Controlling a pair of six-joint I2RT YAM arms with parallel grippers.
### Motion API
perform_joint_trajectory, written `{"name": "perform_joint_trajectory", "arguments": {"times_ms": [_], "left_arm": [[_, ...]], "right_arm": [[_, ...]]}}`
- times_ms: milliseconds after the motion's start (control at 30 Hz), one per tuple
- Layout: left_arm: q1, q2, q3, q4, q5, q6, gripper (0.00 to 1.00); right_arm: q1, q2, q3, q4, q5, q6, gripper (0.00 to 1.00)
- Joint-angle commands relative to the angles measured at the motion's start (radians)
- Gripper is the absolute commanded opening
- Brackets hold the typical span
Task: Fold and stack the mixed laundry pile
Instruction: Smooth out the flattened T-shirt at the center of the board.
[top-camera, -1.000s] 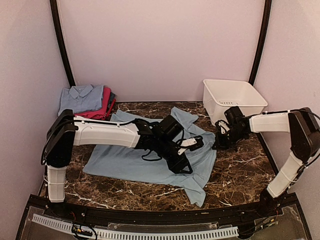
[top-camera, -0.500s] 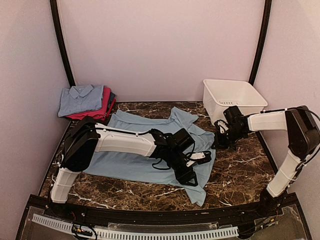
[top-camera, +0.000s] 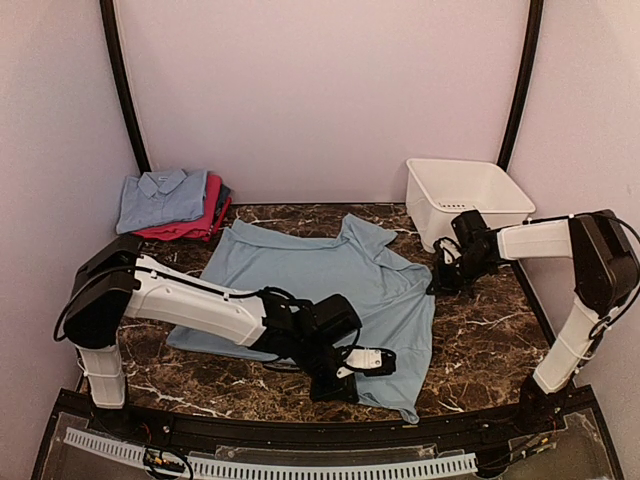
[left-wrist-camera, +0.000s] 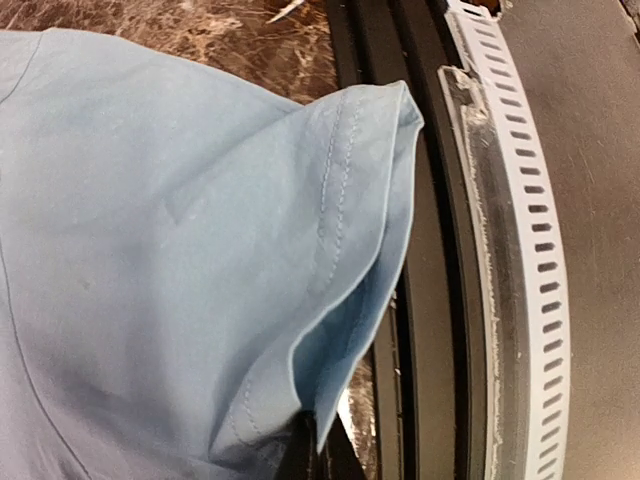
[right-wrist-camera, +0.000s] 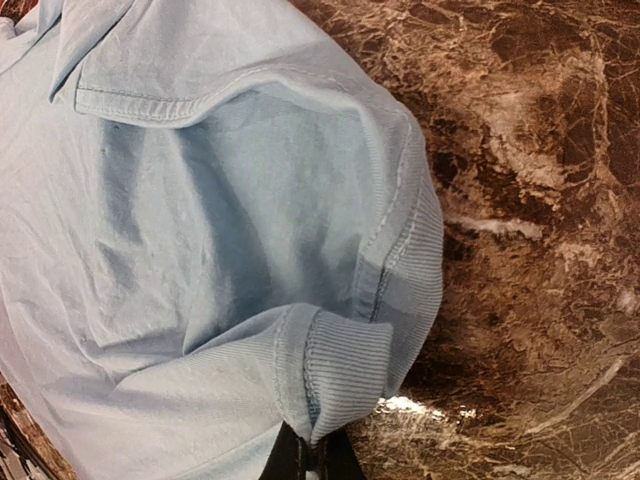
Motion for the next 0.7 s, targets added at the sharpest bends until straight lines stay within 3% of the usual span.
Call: {"name": "perform_joint_trajectory", "arguments": {"times_ms": [0,167,267,400,500,667], "left_arm": [[-0.053,-0.073,-0.098,0.060,-0.098,0.109,0.00],[-0.078,-0.126,-0.219,0.073,-0.180,0.171,0.01],[-0.107,-0.171,-0.272,0.107,-0.272,0.207,0.26],[-0.118,-0.225,-0.250,0.097,-0.314,0.176,0.40],[-0.103,-0.302,-0.243,0.159,-0.301,0.103,0.41],[0.115,-0.378,-0.215,0.232,-0.228,-0.124,0.40]], "right_arm": [[-0.010,-0.002,0.033,0.010,-0.004,-0.011,0.00],[-0.011,-0.011,0.042,-0.007,-0.015,-0.018,0.00],[-0.010,-0.016,0.044,-0.014,-0.020,-0.021,0.00],[-0.010,-0.043,0.031,-0.029,-0.053,-0.027,0.00],[-0.004,-0.094,-0.010,-0.043,-0.061,-0.018,0.00],[-0.002,-0.219,-0.113,-0.051,-0.052,0.033,0.00]]}}
